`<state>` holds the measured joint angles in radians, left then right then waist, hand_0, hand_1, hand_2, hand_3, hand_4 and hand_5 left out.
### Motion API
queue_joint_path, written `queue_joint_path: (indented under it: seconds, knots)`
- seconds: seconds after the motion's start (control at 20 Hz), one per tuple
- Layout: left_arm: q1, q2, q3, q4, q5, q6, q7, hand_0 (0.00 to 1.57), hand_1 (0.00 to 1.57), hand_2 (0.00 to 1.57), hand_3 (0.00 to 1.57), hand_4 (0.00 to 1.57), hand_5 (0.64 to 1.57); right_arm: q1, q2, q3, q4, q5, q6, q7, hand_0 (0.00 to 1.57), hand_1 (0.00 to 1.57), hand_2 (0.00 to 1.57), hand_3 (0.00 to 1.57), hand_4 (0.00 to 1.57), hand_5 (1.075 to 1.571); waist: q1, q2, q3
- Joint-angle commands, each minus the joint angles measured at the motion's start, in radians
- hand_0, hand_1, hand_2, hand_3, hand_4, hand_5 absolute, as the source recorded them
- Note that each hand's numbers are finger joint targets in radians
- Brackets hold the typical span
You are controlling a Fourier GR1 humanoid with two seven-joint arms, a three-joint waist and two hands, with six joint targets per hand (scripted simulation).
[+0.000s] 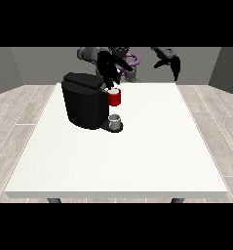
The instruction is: Insert the coffee pod into the coffee machine and close the lid
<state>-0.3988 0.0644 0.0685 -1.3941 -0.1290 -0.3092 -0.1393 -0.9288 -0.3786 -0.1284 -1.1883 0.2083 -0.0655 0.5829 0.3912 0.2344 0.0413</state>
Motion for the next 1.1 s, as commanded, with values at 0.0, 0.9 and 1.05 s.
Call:
queue_joint_path:
  seconds: [0.0, 0.9, 1.05]
  knots:
    - [-0.025, -0.011, -0.011, 0.007, 0.003, -0.006, 0.000, 0.00, 0.00, 0.00, 0.00, 0.40, 1.571, -0.132, 0.063, 0.051, -0.077, -0.038, 0.036, -0.141, 0.00, 0.00, 0.00, 0.00, 0.00, 1.571, 0.117, 0.028, -0.0401]
    - [-0.131, 0.013, -0.010, -0.054, 0.046, -0.055, 0.043, 0.00, 0.00, 0.00, 0.00, 0.35, 1.571, -0.235, 0.105, 0.011, 0.041, -0.029, 0.001, -0.349, 0.00, 0.00, 0.00, 0.00, 0.00, 1.571, 0.170, 0.154, -0.0417]
    - [-0.101, -0.010, -0.026, -0.066, 0.030, -0.026, 0.062, 0.00, 0.00, 0.00, 0.00, 0.33, 1.571, -0.214, 0.157, 0.043, 0.067, -0.026, 0.001, -0.401, 0.00, 0.00, 0.00, 0.00, 0.00, 1.571, 0.133, 0.114, -0.0416]
